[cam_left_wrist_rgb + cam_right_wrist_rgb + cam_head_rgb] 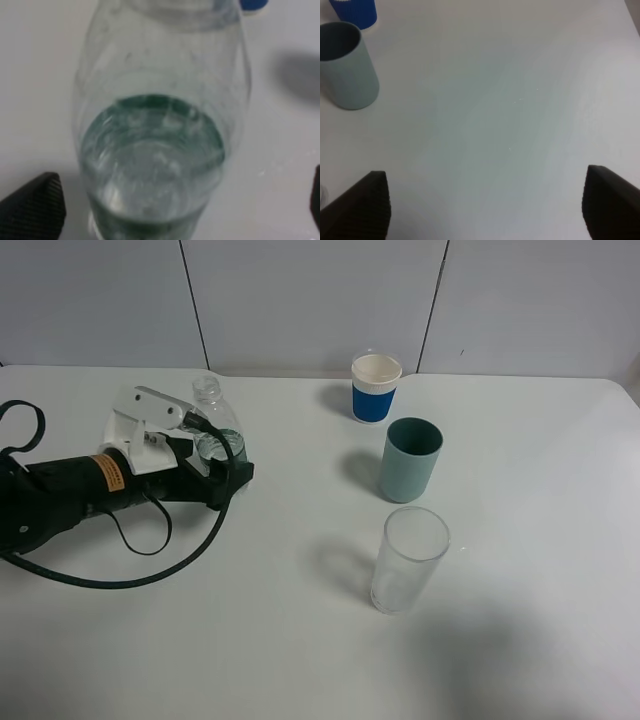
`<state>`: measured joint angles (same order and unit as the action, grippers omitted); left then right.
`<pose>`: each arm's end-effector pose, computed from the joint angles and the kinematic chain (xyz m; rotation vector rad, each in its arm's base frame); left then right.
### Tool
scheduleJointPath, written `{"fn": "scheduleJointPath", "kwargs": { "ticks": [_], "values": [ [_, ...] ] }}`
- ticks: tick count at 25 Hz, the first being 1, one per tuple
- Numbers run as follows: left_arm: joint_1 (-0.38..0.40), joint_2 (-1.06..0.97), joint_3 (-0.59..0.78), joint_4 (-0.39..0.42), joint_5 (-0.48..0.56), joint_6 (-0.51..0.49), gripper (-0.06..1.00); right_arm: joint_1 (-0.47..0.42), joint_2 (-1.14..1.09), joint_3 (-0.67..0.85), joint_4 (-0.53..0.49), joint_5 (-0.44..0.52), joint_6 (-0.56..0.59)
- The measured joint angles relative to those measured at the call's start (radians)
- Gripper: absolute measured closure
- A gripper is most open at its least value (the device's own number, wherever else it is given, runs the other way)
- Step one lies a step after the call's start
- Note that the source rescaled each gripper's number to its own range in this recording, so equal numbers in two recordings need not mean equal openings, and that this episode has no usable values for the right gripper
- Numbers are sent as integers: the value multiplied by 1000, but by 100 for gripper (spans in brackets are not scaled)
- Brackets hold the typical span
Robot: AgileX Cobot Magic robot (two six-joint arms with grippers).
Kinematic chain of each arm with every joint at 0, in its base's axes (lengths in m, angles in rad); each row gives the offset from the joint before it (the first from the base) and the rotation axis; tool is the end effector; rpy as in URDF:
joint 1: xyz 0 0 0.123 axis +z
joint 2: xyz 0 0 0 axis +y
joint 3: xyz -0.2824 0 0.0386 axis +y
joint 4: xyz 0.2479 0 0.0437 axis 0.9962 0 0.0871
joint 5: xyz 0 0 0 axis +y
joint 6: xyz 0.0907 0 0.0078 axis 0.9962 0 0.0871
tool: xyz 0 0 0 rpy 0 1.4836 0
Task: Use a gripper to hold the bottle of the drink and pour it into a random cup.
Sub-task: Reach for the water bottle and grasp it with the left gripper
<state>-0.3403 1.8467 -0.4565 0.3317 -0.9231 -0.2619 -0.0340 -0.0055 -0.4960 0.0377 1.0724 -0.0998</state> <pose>0.2582 -0.1165 0.1133 0.4526 1.9477 -0.5166 -0.0056 0.0032 0.2751 -0.0696 2.0529 -0.0379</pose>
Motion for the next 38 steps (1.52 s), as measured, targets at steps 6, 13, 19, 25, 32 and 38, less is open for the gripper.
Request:
{"fn": "scheduleJointPath", "kwargs": {
  "ticks": [6,13,19,25,32,38],
  "values": [
    [0,58,-77,30,-3,-1,-6,0,0,0,0,0,0],
    [0,123,-140,34,-33,-2,-6,0,0,0,0,0,0],
    [0,160,-157,39,-49,-4,-6,0,0,0,0,0,0],
    [19,161,-157,44,-89,-14,-6,0,0,0,0,0,0],
    [55,161,-157,54,-135,-53,-6,0,0,0,0,0,0],
    [90,161,-154,61,-135,-54,-6,0,0,0,0,0,0]
  ]
}}
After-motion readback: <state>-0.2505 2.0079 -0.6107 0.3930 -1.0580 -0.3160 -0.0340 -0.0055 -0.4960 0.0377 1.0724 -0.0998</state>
